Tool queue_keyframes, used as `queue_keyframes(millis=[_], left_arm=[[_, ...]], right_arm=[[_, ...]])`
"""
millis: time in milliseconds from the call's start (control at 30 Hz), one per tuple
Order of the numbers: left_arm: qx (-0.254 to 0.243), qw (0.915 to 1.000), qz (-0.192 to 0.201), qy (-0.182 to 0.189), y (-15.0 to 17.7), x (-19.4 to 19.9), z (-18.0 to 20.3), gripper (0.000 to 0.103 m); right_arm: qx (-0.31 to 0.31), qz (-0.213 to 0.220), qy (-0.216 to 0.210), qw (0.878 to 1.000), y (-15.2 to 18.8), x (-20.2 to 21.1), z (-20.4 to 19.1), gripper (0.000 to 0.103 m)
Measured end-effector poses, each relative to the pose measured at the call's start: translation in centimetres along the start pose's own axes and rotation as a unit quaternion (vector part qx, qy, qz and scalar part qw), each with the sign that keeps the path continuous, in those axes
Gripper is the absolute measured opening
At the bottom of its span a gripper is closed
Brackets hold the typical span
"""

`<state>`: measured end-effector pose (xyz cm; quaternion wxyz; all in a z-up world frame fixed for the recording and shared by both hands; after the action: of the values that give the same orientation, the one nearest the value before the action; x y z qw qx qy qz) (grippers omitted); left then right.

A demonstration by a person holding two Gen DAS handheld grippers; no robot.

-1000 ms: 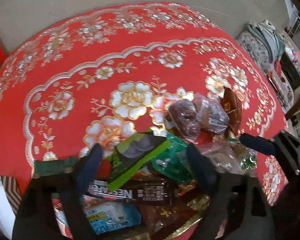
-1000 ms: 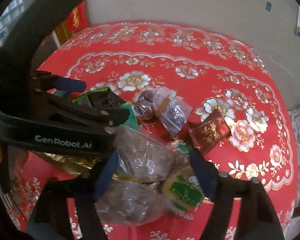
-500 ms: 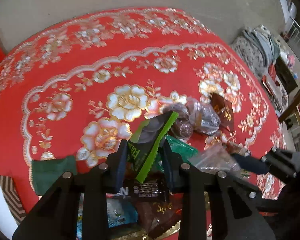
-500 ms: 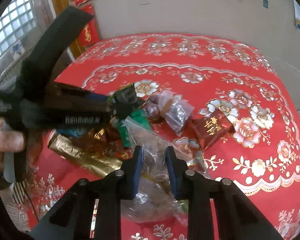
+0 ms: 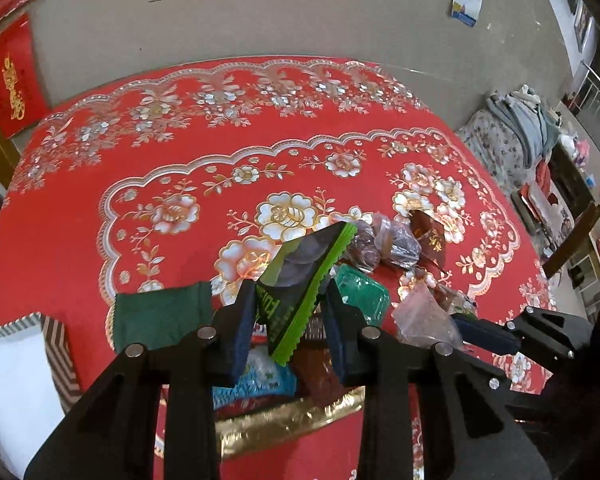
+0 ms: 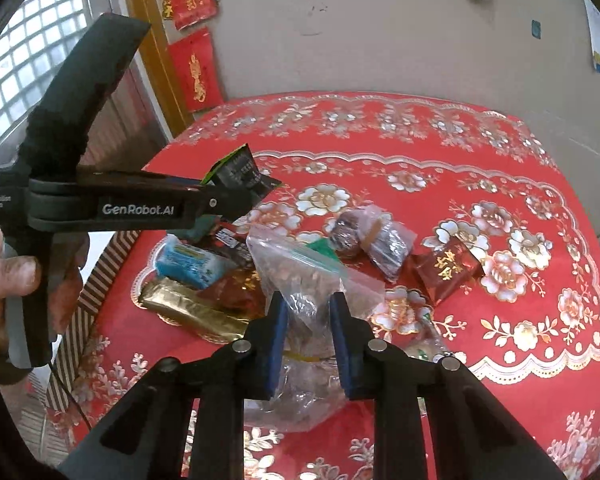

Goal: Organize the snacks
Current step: 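Lift the green snack with the left tool while the right tool lifts the nut bag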

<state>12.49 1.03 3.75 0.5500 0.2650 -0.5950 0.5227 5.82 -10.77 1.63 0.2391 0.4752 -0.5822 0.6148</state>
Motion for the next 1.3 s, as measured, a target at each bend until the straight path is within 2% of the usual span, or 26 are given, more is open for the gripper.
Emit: queue_keyframes(millis=[233,500,600,633,667,700,833,900,967,1133,1300], left_arm=[[0.009,0.9999,0.009,0.007,1.5,1.4,-0.5,0.030],[0.015,0.9998,0.004,0.010,2.5,1.0,-0.6,0.030],[0.016,0.9998,0.003,0.009,2.7,0.9,-0.8,0.030],[0.017,0.9998,0.003,0.009,2.7,0.9,-0.9,0.030],[0.018,0.9998,0.004,0.009,2.7,1.0,-1.0,0.030],[0.018,0.9998,0.004,0.009,2.7,1.0,-1.0,0.030],[0.019,0.9998,0.004,0.008,2.7,0.9,-1.1,0.030],[0.018,0.9998,0.004,0.008,2.8,1.0,-1.1,0.030],[0.019,0.9998,0.005,0.007,3.0,1.1,-1.3,0.030],[0.025,0.9995,0.014,0.009,3.3,1.9,-1.4,0.030],[0.026,0.9991,0.033,-0.001,3.8,3.5,-1.4,0.030]], right_arm=[[0.015,0.022,0.002,1.000,-0.1,1.7,-1.7,0.020],[0.027,-0.036,-0.006,0.999,1.0,-1.6,-3.0,0.021],[0.023,-0.051,-0.002,0.998,1.2,-2.4,-2.7,0.029],[0.017,-0.050,-0.001,0.999,1.1,-2.4,-2.4,0.044],[0.010,-0.053,-0.004,0.999,1.1,-2.5,-2.2,0.068],[0.004,-0.058,-0.005,0.998,1.1,-2.7,-1.9,0.074],[-0.002,-0.077,-0.024,0.997,0.8,-4.4,-1.7,0.071],[-0.003,-0.073,-0.020,0.997,0.6,-5.0,-1.8,0.055],[-0.006,-0.053,-0.020,0.998,0.7,-4.5,-1.8,0.050],[0.016,-0.009,0.001,1.000,0.5,-1.5,-2.9,0.048],[0.025,0.013,-0.004,1.000,-0.1,0.7,-4.2,0.048]])
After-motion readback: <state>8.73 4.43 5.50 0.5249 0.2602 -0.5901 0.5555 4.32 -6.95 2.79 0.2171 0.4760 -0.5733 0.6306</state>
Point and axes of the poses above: each gripper's, at about its wrist camera, not at the fingertips, and x roughly against the way its jaws point, z to its right, y to its underside, the point moved 5 cm from there along -x, roughly the way its jaws point, and after that the axes turned 13 degrees about -z, right-handed, at the moved point
